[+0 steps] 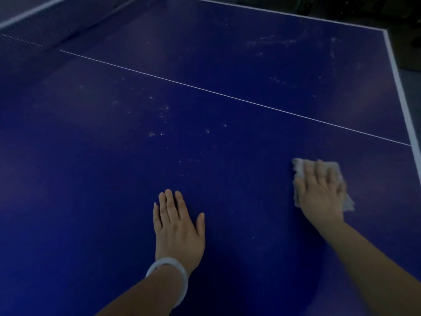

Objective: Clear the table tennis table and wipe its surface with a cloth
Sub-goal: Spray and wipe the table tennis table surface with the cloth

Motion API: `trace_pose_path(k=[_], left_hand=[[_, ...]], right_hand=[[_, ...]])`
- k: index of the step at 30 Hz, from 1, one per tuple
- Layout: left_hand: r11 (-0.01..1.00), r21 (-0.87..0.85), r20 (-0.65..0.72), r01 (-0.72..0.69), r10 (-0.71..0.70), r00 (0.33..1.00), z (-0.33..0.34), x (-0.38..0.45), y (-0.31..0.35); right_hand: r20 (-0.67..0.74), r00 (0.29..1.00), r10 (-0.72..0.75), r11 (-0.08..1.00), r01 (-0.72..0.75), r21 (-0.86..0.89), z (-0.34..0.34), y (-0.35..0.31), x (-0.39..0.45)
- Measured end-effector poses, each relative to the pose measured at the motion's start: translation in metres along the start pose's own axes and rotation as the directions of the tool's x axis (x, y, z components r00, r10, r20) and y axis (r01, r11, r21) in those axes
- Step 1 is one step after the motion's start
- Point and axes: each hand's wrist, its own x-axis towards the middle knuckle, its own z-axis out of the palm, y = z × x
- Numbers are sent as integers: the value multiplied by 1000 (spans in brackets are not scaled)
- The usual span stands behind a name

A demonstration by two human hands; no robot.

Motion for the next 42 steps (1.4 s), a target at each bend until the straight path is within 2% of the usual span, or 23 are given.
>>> trace_pose_path(k=[1,3,5,7,8,10,12,13,14,15,16,17,19,21,25,30,36,39,42], left_hand=[[1000,3,0,5,-5,1000,0,0,0],[1000,3,-5,11,-11,1000,0,0,0],[1000,11,-8,11,-11,1000,1,0,0],[1000,26,-10,9,-9,1000,1,0,0],[1000,26,-9,10,-9,1000,2,0,0],[1000,6,-14,12,-12,1000,1,0,0],[1000,-9,-18,7,-7,1000,0,-1,-1],[1000,-13,-14,0,0,1000,-1,-1,-2],[1000,-17,-5,-8,8,1000,0,-1,-2],[1000,-21,7,-13,13,1000,0,-1,-3],[1000,-25,21,-14,14,1000,0,0,-3],[999,-32,31,-14,15,999,-1,0,-4],[999,-50,40,-21,23,999,-3,-1,-4],[996,-81,43,-35,38,998,-4,-2,-6],[989,-142,37,-44,50,998,-8,-2,-8],[976,-207,89,-67,87,992,-11,-1,-14],[855,-443,58,-270,328,943,-27,15,-78],[927,-286,-30,-244,246,969,-36,51,-125],[981,-191,-19,-43,40,999,-42,96,-154]], right_hand=[[-19,993,112,993,-112,34,-6,3,-9],[-33,993,117,989,-120,-84,-2,-11,-28],[12,995,-99,967,99,-236,14,-45,-42],[88,916,-392,885,402,-236,29,-79,-55],[141,866,-480,837,500,-221,30,-88,-57],[259,824,-505,774,564,-287,23,-79,-55],[276,902,-331,775,427,-467,17,-40,-59],[217,962,-167,851,252,-461,13,-18,-69],[127,992,-10,903,63,-426,9,1,-84],[44,989,143,948,-124,-294,6,12,-104],[11,969,248,957,-243,-160,3,13,-125],[-15,949,314,946,-314,-83,3,5,-145],[-70,918,391,915,-396,-72,14,-28,-173],[-64,913,404,907,-408,-100,32,-75,-185],[-75,953,295,950,-301,-87,58,-143,-175],[-73,961,267,960,-272,-70,62,-143,-168],[-56,955,292,954,-295,-57,58,-149,-169],[-49,952,303,950,-306,-61,56,-150,-170],[-52,949,312,946,-315,-74,56,-151,-169]])
